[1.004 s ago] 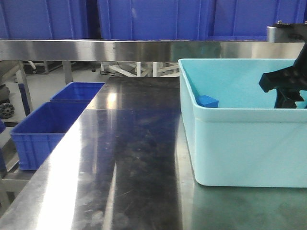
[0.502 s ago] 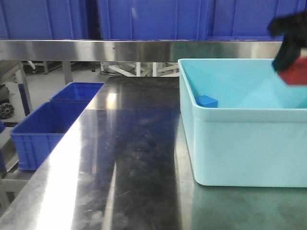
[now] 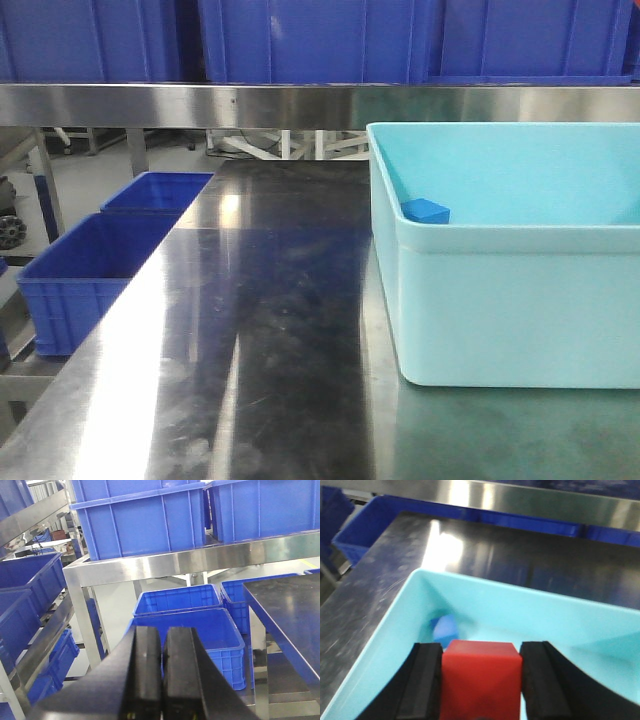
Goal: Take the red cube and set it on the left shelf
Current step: 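Raise the held red cube clear of the tub with the right gripper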
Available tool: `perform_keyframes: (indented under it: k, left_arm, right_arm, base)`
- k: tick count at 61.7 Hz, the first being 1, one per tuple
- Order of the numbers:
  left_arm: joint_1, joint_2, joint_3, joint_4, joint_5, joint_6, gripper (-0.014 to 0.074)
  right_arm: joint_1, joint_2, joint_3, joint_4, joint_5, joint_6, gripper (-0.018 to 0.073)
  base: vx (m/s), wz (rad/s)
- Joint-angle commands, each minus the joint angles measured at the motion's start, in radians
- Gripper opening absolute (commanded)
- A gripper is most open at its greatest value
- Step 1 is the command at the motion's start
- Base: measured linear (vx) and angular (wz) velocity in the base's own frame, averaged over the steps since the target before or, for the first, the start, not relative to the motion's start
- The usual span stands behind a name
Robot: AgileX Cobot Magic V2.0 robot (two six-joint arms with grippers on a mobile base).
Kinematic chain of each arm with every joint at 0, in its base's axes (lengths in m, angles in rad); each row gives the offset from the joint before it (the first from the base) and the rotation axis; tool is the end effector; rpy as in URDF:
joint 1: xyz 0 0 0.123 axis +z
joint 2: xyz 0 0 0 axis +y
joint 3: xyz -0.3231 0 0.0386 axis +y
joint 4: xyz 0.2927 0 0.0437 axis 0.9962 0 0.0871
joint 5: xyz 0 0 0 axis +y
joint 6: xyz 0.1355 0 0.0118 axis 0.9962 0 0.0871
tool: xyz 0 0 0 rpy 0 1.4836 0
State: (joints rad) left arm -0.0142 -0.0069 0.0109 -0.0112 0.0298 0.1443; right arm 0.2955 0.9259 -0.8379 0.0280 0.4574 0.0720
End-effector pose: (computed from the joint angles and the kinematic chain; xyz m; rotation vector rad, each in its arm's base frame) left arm 0.1053 -0.0015 0.2091 0.1120 1.5140 0.0949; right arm 0.2425 0.0756 0.3620 -0.2097 2.0278 0.2597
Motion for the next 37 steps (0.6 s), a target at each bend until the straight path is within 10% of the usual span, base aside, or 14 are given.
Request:
perform_keyframes:
  k: [1,37]
  left_arm:
    - [-0.007,0.0,0.022,-0.005,-0.09,0.001,0.0106]
    - [-0.007,0.0,0.022,-0.005,-0.09,0.001,0.0106]
  right_arm:
    - [0.029,-0.067,0.028,0.025,-0.076,-0.002,0.0058]
    - [0.078,-0.271,0.247,0.081,-0.159,-0.02,0.0058]
  base:
    - [0.0,0.0]
    - [0.0,0.0]
